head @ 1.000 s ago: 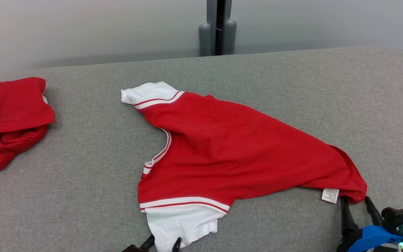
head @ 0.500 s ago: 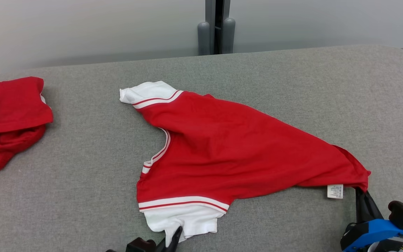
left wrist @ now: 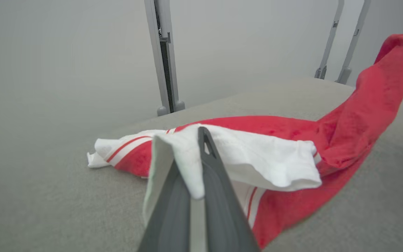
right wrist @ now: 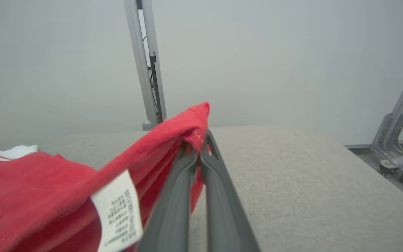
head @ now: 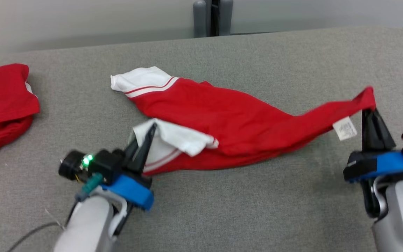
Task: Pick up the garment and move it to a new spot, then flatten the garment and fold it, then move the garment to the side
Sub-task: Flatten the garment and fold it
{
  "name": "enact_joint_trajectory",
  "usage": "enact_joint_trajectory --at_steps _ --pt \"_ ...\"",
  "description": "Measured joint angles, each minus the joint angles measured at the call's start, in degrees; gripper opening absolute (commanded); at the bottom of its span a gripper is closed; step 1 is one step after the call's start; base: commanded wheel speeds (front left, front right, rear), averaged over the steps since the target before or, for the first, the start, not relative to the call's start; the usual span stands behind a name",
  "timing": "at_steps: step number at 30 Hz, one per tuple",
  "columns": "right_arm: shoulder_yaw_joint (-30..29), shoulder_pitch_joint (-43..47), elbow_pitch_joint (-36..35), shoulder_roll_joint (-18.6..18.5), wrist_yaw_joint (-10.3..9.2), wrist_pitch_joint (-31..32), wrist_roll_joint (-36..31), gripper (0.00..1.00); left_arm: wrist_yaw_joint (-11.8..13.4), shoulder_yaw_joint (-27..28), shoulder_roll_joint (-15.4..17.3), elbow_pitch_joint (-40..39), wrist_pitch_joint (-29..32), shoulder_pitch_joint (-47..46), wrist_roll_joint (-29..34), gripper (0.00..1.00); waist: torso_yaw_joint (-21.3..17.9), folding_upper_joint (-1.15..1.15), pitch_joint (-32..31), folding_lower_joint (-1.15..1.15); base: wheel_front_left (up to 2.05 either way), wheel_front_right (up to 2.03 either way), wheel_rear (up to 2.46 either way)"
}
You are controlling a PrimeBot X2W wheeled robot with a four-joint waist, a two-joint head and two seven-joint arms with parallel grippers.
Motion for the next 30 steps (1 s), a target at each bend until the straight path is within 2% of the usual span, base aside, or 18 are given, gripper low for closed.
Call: enact_joint_trajectory --at_steps 11,18,23,27,30 --pt "8.7 -29.9 1.9 -4.8 0.0 0.0 -0.9 0.0 -0.2 3.6 5.3 3.0 0.5 -33.8 2.4 0.0 -0.7 0.0 9.7 0.01 0.0 0.0 0.0" --pt "12.0 -51.4 8.9 -6.7 0.0 0.0 -1.5 0.0 -0.3 5.5 8.0 8.1 1.6 -55.6 2.9 0.0 -1.2 0.0 15.8 0.01 0.0 0.0 0.0" --pt "15.1 -63.5 15.7 -7.0 0.01 0.0 -2.3 0.0 -0.3 4.5 9.8 13.8 2.1 -68.6 4.0 0.0 -2.7 0.0 17.4 0.01 0.0 0.0 0.0" --pt "16.0 -71.2 20.2 -7.5 0.0 0.0 -2.1 0.0 -0.3 4.4 9.4 17.4 1.5 -77.8 3.4 0.0 -4.0 0.0 17.7 0.0 0.0 0.0 0.0" --pt "17.1 -73.5 22.2 -7.9 0.0 0.0 -2.5 0.0 -0.4 2.8 8.2 19.4 0.9 -80.0 3.2 0.0 -3.9 0.0 17.9 0.0 0.0 0.0 0.0"
